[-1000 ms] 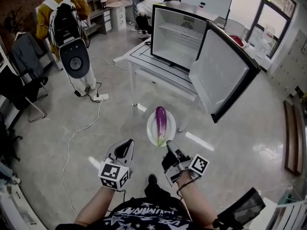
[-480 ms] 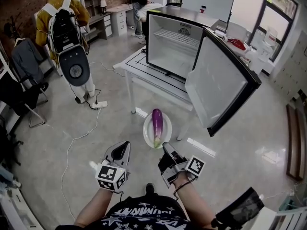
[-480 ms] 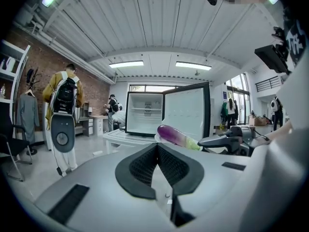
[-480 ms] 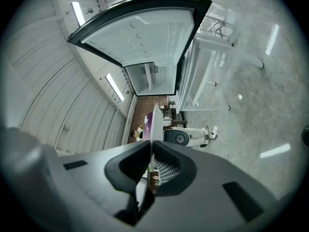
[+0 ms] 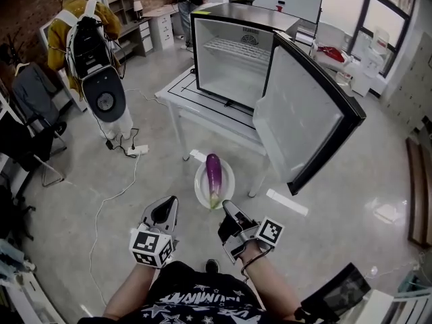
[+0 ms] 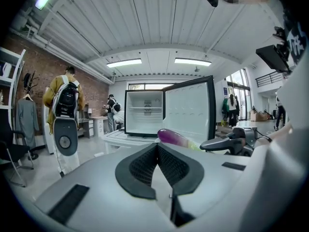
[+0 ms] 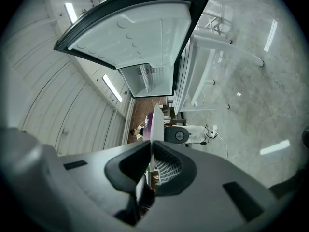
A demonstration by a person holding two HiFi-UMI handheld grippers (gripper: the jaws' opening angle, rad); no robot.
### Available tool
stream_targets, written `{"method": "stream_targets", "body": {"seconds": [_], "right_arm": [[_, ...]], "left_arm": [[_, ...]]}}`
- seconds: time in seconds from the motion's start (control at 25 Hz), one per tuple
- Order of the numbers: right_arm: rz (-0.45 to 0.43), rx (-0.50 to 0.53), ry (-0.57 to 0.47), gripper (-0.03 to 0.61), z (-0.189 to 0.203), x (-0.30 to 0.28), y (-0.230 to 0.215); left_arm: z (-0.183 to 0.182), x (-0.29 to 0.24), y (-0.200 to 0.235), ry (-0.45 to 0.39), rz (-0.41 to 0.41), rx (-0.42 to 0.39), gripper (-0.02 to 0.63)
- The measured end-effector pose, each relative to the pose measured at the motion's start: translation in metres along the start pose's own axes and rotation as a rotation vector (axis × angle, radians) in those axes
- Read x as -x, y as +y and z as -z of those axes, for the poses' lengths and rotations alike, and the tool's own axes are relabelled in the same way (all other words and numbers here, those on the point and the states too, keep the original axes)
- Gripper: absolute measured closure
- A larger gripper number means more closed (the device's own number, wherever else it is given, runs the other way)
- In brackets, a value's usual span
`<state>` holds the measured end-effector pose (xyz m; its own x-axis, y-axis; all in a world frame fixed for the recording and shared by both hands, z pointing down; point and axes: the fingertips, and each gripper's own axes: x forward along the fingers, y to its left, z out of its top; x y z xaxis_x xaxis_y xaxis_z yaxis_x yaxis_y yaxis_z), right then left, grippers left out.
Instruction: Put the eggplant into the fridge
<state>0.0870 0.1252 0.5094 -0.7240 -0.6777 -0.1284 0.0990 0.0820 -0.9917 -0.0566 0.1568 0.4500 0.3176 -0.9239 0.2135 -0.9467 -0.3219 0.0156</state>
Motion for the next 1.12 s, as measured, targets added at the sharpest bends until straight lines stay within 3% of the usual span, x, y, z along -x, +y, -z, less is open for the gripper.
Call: {"method": "stream_targets", "body": {"seconds": [0.2,0.48,1.12], "right_arm": [[0.011,0.002,-0.011,0.557,-0.006,0.0,-0.003],[0.005,0.02,-0.052,0.557,-0.03,-0.012,-0.011],[0.032,0.042,-0.164,0.557,-0.078,-0.103,-0.02]], "left_arm": [[-0.001,-0.012,0.008,0.005,0.004,0.015,0.604],[0.003,-0.054,0.018,-0.001,0.07,0.005,0.604],[-0.013,-0.149,0.093,0.007,0.191,0.023,0.604]]}}
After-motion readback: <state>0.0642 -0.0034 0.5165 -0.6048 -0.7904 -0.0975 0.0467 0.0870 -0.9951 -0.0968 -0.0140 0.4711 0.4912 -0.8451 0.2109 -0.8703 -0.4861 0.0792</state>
